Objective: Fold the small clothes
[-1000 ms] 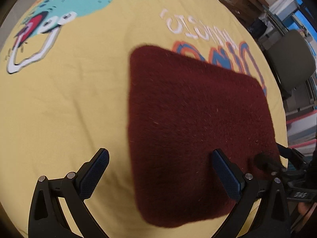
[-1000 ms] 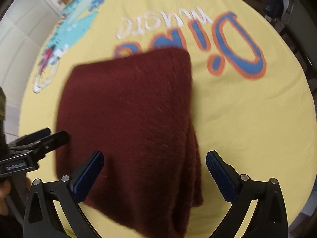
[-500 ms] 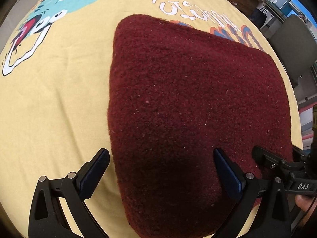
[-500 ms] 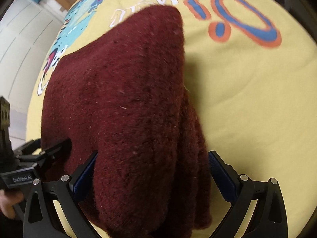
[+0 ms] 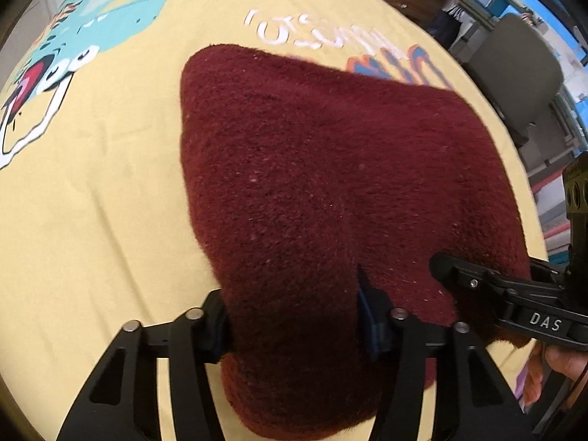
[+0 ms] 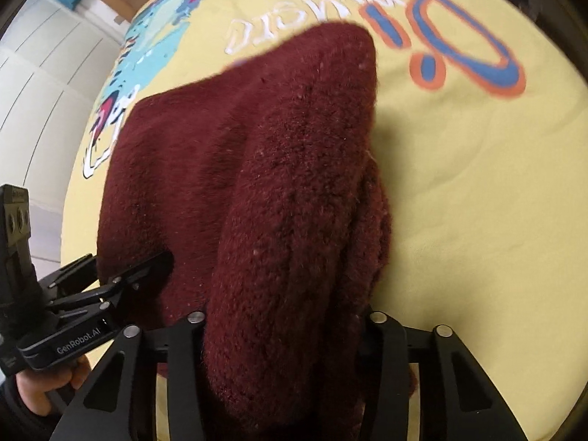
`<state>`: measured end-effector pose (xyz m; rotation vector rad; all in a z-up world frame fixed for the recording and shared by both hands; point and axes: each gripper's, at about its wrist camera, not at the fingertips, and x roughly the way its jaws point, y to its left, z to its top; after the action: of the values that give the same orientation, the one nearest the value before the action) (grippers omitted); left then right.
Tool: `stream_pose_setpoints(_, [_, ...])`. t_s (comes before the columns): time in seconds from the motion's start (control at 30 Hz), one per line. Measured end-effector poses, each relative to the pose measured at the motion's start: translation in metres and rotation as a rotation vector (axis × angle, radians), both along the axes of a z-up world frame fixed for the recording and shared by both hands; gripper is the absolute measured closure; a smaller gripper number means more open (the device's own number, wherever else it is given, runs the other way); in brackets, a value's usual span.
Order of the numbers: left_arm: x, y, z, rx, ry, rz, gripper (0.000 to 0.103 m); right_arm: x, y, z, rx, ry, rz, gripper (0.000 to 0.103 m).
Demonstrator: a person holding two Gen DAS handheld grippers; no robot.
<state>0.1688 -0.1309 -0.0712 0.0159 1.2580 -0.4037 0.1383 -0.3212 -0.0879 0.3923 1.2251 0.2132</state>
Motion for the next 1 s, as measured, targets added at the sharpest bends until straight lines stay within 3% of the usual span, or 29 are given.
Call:
stream_pose_setpoints(0.1, [-0.005, 0.015, 0.029, -0.054, -0.041, -0.026, 0.060, -0.009, 0.013, 0.028, 0.002, -0.061, 0.023, 0.060])
stream_pose_setpoints(0.27, [-0.013, 0.054, 0.073, -0.072, -0.121, -0.039, 0.060, -0.011, 0.061, 0.066, 0.013, -0.126, 0.099, 0.060])
stream_pose_setpoints(0.43, [-0.029, 0.108, 0.086, -0.067, -0.145, 0.019, 0.060, -0.001, 0.123, 0.067, 0.011, -0.130, 0.160, 0.060])
stream_pose_setpoints(0.53, [-0.038, 0.135, 0.075, -0.056, -0.136, 0.062, 0.060, 0.001, 0.150, 0.050, -0.018, -0.092, 0.154, 0.059])
stream_pose_setpoints(0.7, [-0.051, 0.157, 0.031, -0.050, -0.065, 0.128, 0.059, 0.000, 0.183, 0.012, -0.130, -0.037, 0.151, 0.057])
stream_pose_setpoints(0.77, [-0.056, 0.163, 0.015, -0.061, -0.059, 0.152, 0.055, -0.004, 0.179, 0.005, -0.127, -0.033, 0.135, 0.053])
stream_pose_setpoints(0.9, [-0.057, 0.175, 0.013, -0.065, -0.066, 0.171, 0.044, -0.008, 0.173, 0.002, -0.139, -0.015, 0.130, 0.040])
stream_pose_setpoints(1.0, [-0.055, 0.174, 0.014, -0.044, -0.045, 0.190, 0.041, -0.006, 0.167, 0.008, -0.154, -0.051, 0.137, 0.031])
